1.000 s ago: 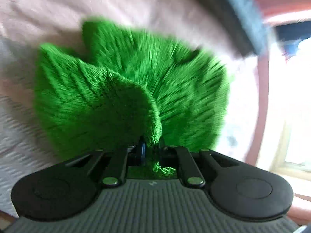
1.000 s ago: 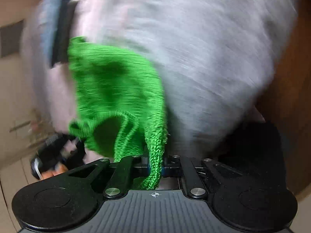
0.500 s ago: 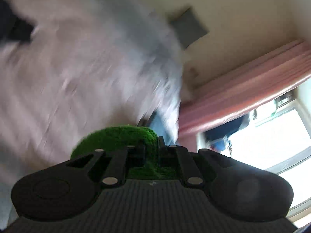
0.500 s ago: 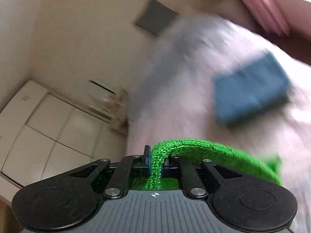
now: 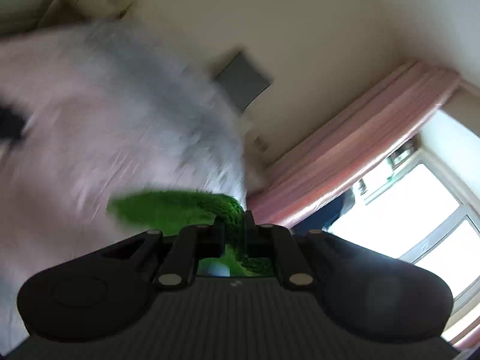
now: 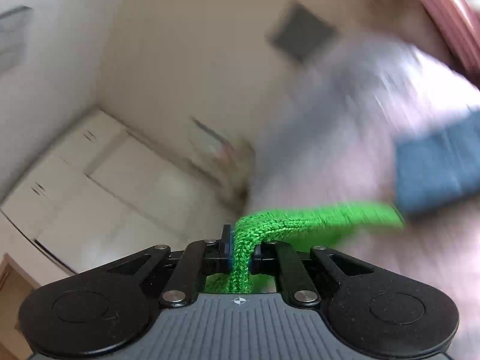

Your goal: Fold clothes

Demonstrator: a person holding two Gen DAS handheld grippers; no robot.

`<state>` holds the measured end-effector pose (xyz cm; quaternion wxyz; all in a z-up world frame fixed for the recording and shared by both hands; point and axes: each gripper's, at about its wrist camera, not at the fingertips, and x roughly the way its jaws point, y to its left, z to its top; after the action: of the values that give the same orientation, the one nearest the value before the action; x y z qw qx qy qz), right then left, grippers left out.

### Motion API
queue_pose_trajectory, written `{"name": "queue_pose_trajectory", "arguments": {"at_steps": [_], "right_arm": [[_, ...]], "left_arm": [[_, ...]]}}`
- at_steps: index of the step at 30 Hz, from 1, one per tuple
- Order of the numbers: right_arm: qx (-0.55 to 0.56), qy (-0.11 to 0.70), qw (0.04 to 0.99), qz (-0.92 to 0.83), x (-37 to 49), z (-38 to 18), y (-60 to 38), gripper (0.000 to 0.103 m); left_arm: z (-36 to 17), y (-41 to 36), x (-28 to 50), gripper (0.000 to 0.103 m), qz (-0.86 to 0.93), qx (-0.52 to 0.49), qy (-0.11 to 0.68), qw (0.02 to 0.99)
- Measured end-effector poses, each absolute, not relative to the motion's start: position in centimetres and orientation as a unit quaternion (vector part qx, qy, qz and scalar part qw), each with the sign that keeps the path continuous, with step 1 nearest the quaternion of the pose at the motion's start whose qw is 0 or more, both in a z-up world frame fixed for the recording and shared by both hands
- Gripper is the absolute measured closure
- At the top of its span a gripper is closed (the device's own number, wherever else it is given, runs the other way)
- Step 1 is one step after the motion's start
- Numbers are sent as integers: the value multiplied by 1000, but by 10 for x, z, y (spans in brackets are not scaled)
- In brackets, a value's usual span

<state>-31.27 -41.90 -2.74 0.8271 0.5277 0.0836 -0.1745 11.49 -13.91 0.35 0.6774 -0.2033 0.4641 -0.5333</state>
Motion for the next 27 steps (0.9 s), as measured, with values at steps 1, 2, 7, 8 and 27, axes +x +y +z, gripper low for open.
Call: {"name": "queue_pose_trajectory", "arguments": {"at_steps": [1, 2, 7, 8, 27], "right_arm": [[549, 124, 807, -180, -321, -57, -403, 96], [570, 169, 781, -189, -328, -85, -389, 96], [643, 353, 624, -269, -364, -202, -320, 22], [648, 372, 603, -278, -370, -217, -310, 22], [620, 372, 634, -274, -358, -301, -275, 29]], "left_arm": [[-26, -119, 107, 95, -504, -193, 505, 674], [-55, -99, 98, 95, -468, -179, 547, 671], [-170, -25, 78, 98, -259, -86, 688, 673], [-179, -19, 77, 98, -242, -65, 692, 677], [-278, -35, 49, 70, -234, -45, 727, 644]]}}
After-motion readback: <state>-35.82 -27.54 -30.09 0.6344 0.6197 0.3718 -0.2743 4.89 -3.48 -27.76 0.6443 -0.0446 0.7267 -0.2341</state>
